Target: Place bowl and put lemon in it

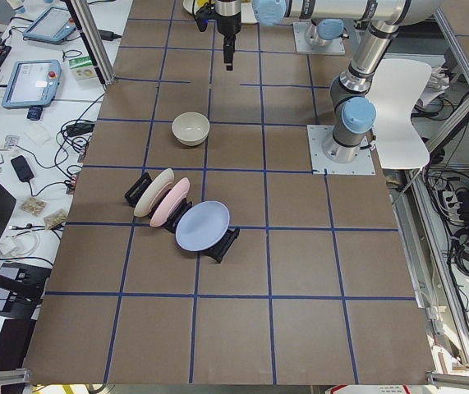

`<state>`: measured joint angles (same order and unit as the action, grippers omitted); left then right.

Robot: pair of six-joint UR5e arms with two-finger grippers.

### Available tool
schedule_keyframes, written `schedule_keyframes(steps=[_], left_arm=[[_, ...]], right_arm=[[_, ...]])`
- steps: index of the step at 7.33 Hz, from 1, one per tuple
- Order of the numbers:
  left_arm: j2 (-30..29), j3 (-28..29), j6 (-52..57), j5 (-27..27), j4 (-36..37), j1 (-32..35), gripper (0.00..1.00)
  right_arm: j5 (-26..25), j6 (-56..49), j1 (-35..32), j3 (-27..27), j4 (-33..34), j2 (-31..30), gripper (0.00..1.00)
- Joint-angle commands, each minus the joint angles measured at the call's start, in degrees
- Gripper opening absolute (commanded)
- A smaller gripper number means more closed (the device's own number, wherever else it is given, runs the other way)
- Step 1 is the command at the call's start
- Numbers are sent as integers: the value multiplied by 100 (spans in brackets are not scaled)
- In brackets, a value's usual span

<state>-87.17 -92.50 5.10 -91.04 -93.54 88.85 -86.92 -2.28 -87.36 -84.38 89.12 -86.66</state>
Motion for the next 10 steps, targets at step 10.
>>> schedule_keyframes(steps=[10], left_arm=[[-570, 4, 114, -1, 1221, -931, 100]], right_arm=[[-131, -3210, 2712, -594, 723, 157, 100]])
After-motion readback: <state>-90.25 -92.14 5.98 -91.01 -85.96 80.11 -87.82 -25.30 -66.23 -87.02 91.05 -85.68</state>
